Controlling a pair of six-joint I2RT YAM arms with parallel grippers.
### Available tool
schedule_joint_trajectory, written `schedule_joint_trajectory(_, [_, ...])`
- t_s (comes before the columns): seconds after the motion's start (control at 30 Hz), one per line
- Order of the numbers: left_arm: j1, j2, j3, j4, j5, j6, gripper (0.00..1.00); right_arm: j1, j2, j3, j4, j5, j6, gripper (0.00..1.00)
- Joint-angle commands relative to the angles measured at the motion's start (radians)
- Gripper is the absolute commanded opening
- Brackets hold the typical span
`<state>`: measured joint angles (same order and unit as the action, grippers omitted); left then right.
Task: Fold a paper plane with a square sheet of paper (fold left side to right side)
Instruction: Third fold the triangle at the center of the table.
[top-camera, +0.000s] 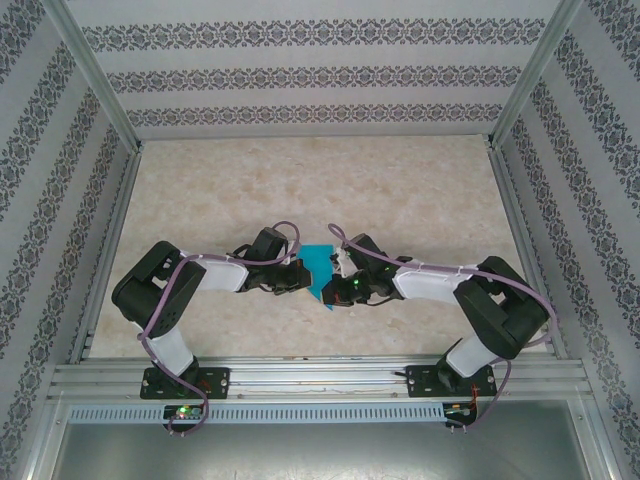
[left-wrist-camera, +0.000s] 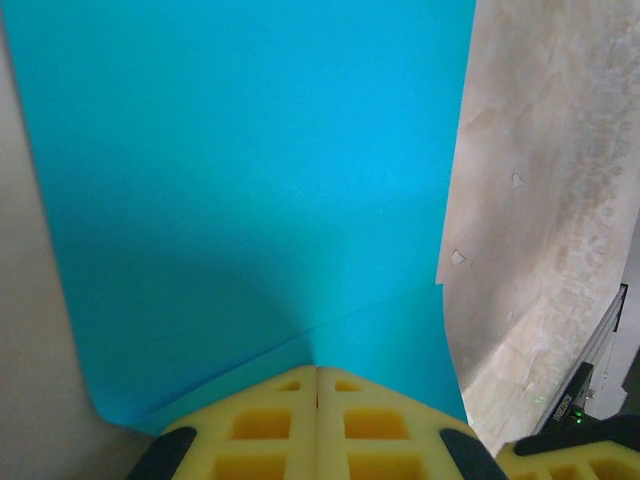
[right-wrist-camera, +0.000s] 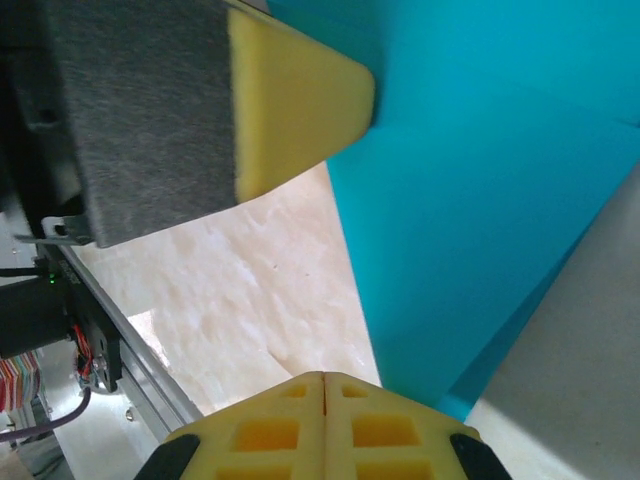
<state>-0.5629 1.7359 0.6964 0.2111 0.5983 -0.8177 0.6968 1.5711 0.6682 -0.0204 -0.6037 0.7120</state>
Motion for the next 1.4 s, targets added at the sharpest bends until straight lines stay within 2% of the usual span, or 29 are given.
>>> schedule_joint_trajectory(0.0, [-0.006,0.047,-0.023,-0.062,-0.07,-0.002,0.0,0.009,0.019,0.004,0.022,-0.004,0.021,0.02])
schedule_joint_trajectory(1.07, [-0.007,0.048,-0.016,-0.077,-0.077,0.002,0.0,0.013,0.089,-0.024,-0.001,0.019,0.029,0.01])
schedule_joint_trajectory(1.37, [-0.006,0.051,-0.004,-0.1,-0.093,0.003,0.0,0.014,0.086,-0.025,-0.078,0.036,0.0,0.01])
